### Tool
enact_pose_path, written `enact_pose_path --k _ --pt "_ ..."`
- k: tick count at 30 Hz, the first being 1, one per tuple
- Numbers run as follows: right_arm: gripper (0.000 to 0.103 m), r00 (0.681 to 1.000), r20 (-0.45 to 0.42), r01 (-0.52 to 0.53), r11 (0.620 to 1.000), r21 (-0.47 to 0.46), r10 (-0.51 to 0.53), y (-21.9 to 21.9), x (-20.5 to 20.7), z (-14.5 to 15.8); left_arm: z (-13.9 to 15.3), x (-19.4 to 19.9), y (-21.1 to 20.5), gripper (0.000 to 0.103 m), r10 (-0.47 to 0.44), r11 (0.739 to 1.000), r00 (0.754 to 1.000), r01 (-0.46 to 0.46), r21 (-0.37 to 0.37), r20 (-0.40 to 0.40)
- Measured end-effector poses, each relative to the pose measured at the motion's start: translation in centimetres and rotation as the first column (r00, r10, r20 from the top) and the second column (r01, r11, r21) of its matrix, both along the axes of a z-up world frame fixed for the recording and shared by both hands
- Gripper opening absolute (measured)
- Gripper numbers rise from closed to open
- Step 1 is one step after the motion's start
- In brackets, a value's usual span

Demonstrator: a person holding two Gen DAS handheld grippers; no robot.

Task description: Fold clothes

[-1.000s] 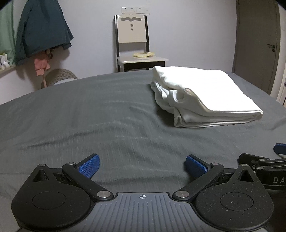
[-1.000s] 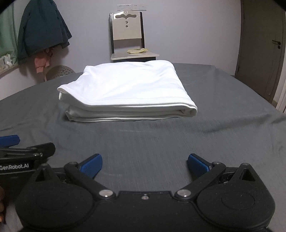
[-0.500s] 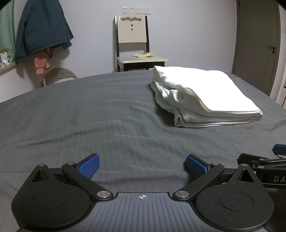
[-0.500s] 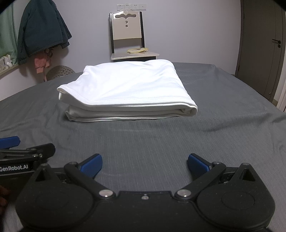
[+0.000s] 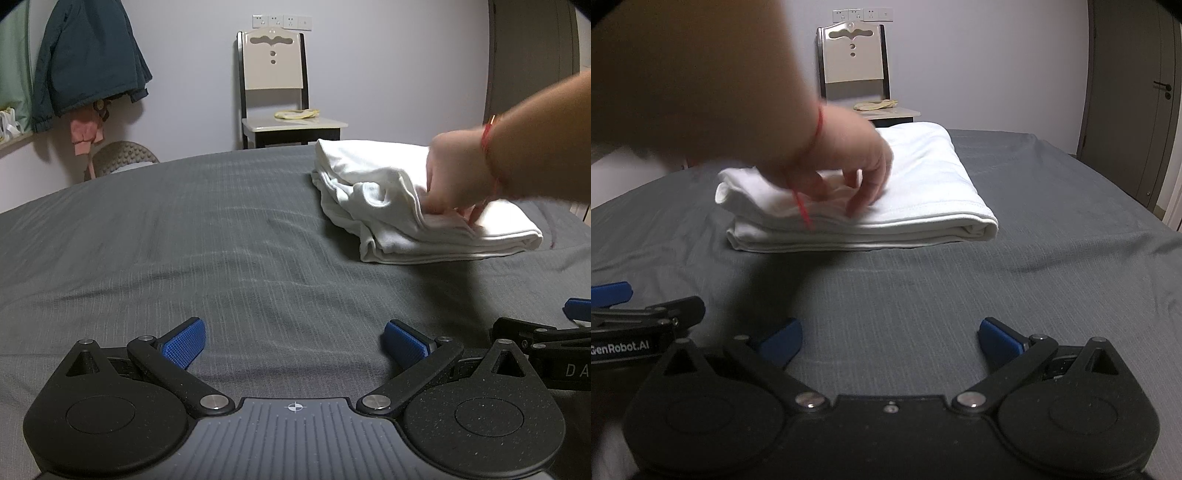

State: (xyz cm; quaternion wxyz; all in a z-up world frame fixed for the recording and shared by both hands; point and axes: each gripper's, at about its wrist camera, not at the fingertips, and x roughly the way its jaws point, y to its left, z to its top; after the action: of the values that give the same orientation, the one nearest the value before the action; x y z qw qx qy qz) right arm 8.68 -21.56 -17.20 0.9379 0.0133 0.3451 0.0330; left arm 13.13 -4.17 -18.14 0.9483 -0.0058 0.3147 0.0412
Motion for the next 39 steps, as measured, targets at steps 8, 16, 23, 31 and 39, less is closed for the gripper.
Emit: enact_pose_path --k 8,16,23,31,39 --pt "0.103 1.000 0.005 0.000 1.000 -0.002 0.000 0.0 0.5 -0.4 0.1 0.2 -0.1 0.103 0.001 1.000 1.000 -0.001 0.000 -0.002" --pt "0.103 1.000 0.004 0.000 1.000 -0.002 0.000 0.0 0.4 -0.8 0.2 0.5 -0.2 0.103 0.002 1.000 1.000 -0.002 -0.003 -0.007" --pt "0.103 1.000 0.003 0.000 1.000 -0.002 0.000 0.0 0.6 -1.1 0.3 0.8 -0.3 0.103 0.003 1.000 1.000 -0.003 -0.004 -0.009" --pt "0.103 1.000 0.005 0.003 1.000 -0.002 -0.003 0.1 0.1 -0.8 0.1 0.6 -0.4 0.103 0.004 1.000 1.000 -0.004 -0.004 -0.008" --pt "0.103 1.000 0.004 0.003 1.000 -0.003 -0.003 0.2 0.4 -0.6 0.3 0.5 0.1 0.103 0.000 1.000 1.000 0.000 -0.005 -0.008"
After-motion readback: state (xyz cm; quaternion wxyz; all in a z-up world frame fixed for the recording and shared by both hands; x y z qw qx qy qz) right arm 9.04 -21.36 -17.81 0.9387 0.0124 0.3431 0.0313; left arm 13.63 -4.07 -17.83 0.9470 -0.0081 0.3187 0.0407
